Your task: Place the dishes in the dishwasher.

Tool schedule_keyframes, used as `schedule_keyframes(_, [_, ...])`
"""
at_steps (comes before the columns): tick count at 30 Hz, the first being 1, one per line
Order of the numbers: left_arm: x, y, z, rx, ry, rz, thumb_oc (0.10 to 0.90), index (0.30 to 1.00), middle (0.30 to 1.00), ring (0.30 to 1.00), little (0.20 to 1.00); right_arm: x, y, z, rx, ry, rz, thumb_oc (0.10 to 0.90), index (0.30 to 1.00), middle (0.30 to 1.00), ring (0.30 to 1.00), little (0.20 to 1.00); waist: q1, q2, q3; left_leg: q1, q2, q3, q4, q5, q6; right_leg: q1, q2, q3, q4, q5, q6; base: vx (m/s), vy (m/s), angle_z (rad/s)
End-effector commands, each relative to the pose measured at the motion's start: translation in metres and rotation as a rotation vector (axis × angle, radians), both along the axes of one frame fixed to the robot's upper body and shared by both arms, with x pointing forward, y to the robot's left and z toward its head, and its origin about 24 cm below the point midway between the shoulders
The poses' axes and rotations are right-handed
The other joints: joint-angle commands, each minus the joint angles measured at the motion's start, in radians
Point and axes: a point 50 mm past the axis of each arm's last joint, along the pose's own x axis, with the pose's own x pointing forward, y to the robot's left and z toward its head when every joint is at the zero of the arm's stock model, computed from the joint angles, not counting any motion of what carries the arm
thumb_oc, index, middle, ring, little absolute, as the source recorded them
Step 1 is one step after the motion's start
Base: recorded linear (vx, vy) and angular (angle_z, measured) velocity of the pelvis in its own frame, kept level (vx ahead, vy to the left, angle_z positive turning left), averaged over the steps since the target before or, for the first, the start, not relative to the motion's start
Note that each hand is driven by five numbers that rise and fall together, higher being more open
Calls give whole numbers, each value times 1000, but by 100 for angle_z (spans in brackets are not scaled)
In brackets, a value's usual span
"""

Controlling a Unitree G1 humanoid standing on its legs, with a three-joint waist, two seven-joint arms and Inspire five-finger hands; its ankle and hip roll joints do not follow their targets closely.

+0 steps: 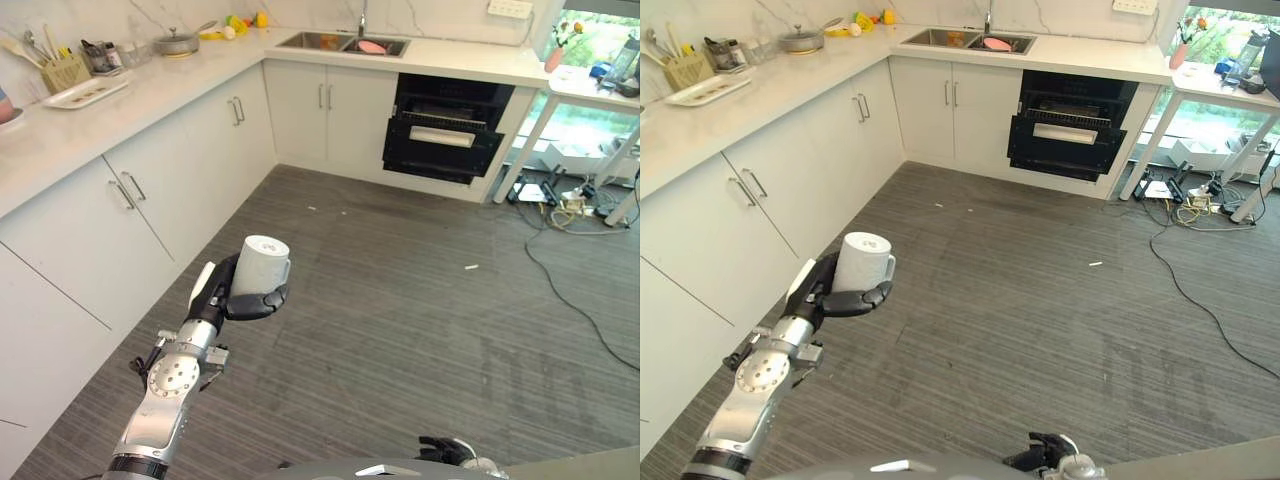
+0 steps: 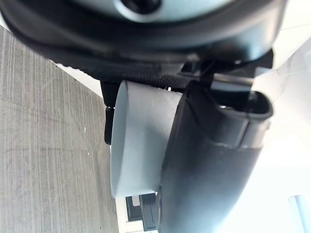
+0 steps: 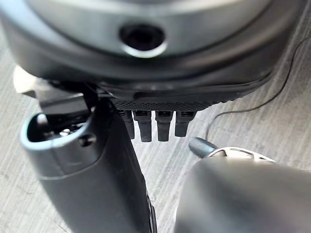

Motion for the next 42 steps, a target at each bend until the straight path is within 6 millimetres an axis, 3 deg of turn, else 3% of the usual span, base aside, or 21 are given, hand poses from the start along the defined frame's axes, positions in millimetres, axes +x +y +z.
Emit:
schedule_keyframes(1, [22,3,59,46,-306,-7,400,300,300,300,300,48,9,15,7,-172,70,800,900,900,900,900,-16,-16,33,-35,-66,32,59,-80,65,-145,21,-3,244,-21,66,168,108,14])
schedule_keyframes(4, [22,1,59,39,-306,-15,400,300,300,300,300,56,11,19,11,-209,58,800,900,900,900,900,-23,-11,34,-10,-71,9,23,-81,58,-177,33,0,158,-33,39,196,28,8])
schedule_keyframes(5, [23,-1,60,28,-312,-27,400,300,300,300,300,67,13,24,14,-255,61,800,900,900,900,900,-34,-12,47,8,-77,-15,20,-93,53,-228,27,10,83,-7,25,286,-14,18])
schedule_keyframes(9, [29,-2,65,51,-330,-32,400,300,300,300,300,64,12,23,16,-247,41,800,900,900,900,900,-70,-21,59,88,-72,-64,7,-158,28,-290,-15,1,-134,83,54,394,-28,65])
schedule_keyframes(12, [29,-2,64,61,-326,-30,400,300,300,300,300,56,11,19,17,-214,39,800,900,900,900,900,-84,-27,55,138,-80,-79,5,-196,24,-302,-25,-11,-151,108,61,423,-10,39])
schedule_keyframes(13, [30,-4,63,52,-323,-36,400,300,300,300,300,46,8,16,13,-185,27,800,900,900,900,900,-89,-43,42,170,-97,-110,21,-242,31,-272,-26,-18,-147,125,53,470,-39,28])
schedule_keyframes(16, [29,-7,58,31,-304,-45,400,300,300,300,300,32,0,12,-1,-144,-1,800,900,900,900,900,-108,-32,31,195,-64,-143,128,-292,11,-234,11,-31,-98,98,29,531,-96,83])
schedule_keyframes(19, [25,-1,56,36,-284,-43,400,300,300,300,300,27,-2,9,-7,-121,-5,800,900,900,900,900,-103,-27,21,128,-23,-120,380,-161,-66,-164,71,-56,-91,45,-24,424,-162,55])
schedule_keyframes(21, [25,3,58,40,-286,-33,400,300,300,300,300,31,-1,11,-15,-136,6,800,900,900,900,900,-81,-53,47,-18,-11,-127,685,-14,-123,-109,93,-56,-110,13,-72,272,-181,-3])
schedule_keyframes(22, [25,4,59,42,-287,-33,400,300,300,300,300,32,0,11,-13,-138,5,800,900,900,900,900,-87,-59,44,-33,-17,-132,692,-9,-121,-117,85,-61,-111,18,-73,283,-203,-43])
schedule_keyframes(23, [27,5,61,33,-298,-19,400,300,300,300,300,38,-5,14,-31,-155,-9,800,900,900,900,900,-66,-88,71,-151,31,-78,872,9,-122,-63,93,-61,-140,-10,-97,323,-144,-56])
schedule_keyframes(25, [27,4,61,22,-298,-16,400,300,300,300,300,41,-6,15,-45,-156,-19,800,900,900,900,900,-44,-91,72,-239,53,-37,810,-55,-84,-10,113,-44,-171,-30,-97,493,-44,-33])
schedule_keyframes(27, [24,2,60,29,-294,-35,400,300,300,300,300,41,-4,14,-40,-160,-6,800,900,900,900,900,-15,-91,67,-286,43,-21,639,-112,-41,27,126,-14,-194,-46,-85,465,153,18])
schedule_keyframes(28, [23,1,60,34,-295,-43,400,300,300,300,300,42,-3,14,-39,-163,1,800,900,900,900,900,-3,-88,69,-308,61,-18,531,-110,-34,47,127,-7,-198,-59,-73,494,215,-31])
schedule_keyframes(31, [22,6,62,62,-297,-23,400,300,300,300,300,47,-1,15,-45,-166,32,800,900,900,900,900,45,-73,71,-333,91,-84,158,46,-58,95,165,34,-207,-106,-54,475,226,-57])
schedule_keyframes(33, [22,6,61,70,-292,-24,400,300,300,300,300,47,0,15,-50,-160,20,800,900,900,900,900,56,-65,67,-362,131,-96,41,99,-77,128,172,58,-207,-137,-44,456,217,-52])
schedule_keyframes(36, [15,14,59,97,-272,-8,400,300,300,300,300,43,6,12,-25,-154,18,800,900,900,900,900,76,-52,46,-338,140,-95,38,143,-80,170,187,97,-191,-162,-37,407,246,-102])
schedule_keyframes(38, [14,16,61,121,-269,-15,400,300,300,300,300,41,12,11,-5,-153,22,800,900,900,900,900,77,-64,40,-326,116,-85,81,139,-62,163,169,116,-70,-182,-28,368,307,-91])
schedule_keyframes(39, [14,18,61,129,-266,-16,400,300,300,300,300,42,14,11,5,-154,19,800,900,900,900,900,77,-71,39,-319,101,-77,107,120,-46,140,156,118,15,-169,-6,359,320,-58])
schedule_keyframes(41, [15,17,65,151,-273,-37,400,300,300,300,300,45,17,12,32,-173,-22,800,900,900,900,900,56,-73,44,-305,76,-66,155,75,-8,57,105,118,222,-72,63,256,282,-28])
schedule_keyframes(42, [16,17,65,151,-274,-37,400,300,300,300,300,45,17,12,32,-174,-22,800,900,900,900,900,58,-71,42,-310,78,-65,156,78,-6,50,107,121,224,-69,63,249,398,5])
